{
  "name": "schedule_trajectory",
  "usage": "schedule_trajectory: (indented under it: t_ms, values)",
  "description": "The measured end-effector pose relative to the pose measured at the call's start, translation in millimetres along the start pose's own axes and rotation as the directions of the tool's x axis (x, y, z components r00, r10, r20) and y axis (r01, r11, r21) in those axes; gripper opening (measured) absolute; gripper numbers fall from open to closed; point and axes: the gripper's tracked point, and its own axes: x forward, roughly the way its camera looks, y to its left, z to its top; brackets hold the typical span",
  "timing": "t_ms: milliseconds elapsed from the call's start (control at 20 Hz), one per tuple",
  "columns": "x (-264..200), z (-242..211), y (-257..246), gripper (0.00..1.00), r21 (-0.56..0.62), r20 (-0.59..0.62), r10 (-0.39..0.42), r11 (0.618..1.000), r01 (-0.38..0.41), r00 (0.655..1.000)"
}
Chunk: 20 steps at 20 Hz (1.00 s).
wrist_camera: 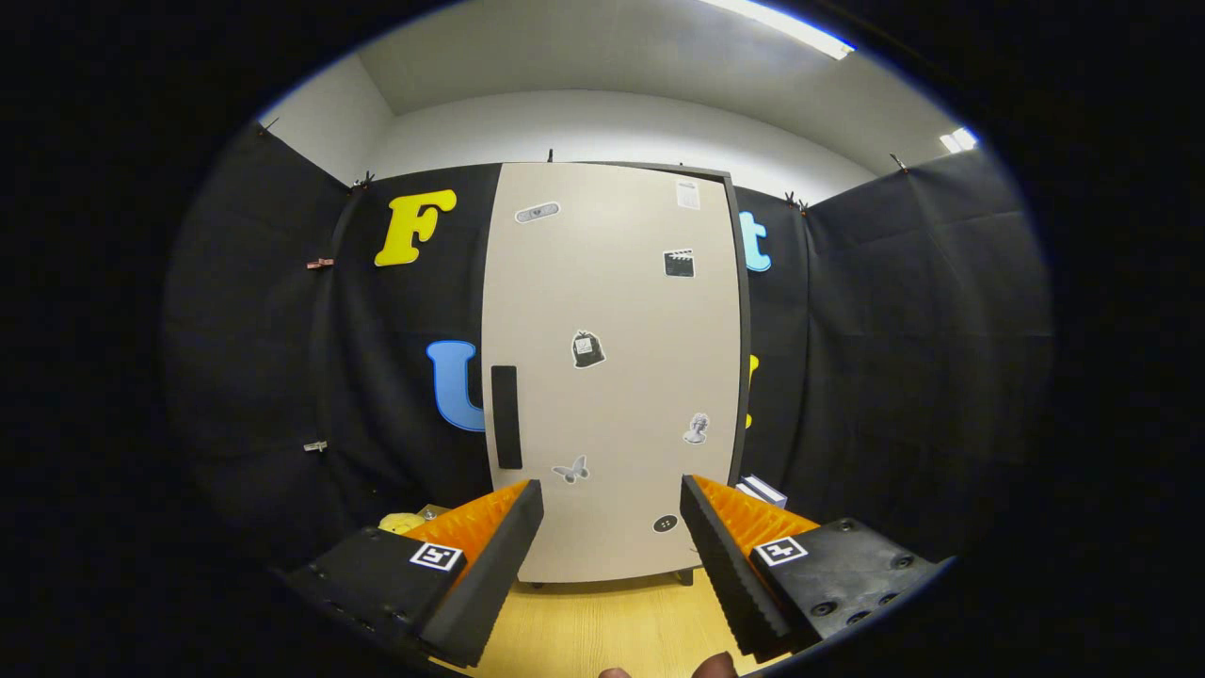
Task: Open the shoe cabinet door, grab the shoes and put them into the shoe cabinet, then close the shoe cabinet door.
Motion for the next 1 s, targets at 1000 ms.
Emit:
schedule_trajectory:
  t_ms: [1000]
  values:
    - [-2.8, 0.9, 0.0, 0.96, 0.002, 0.004, -0.009, 1.000, 0.009, 1.000]
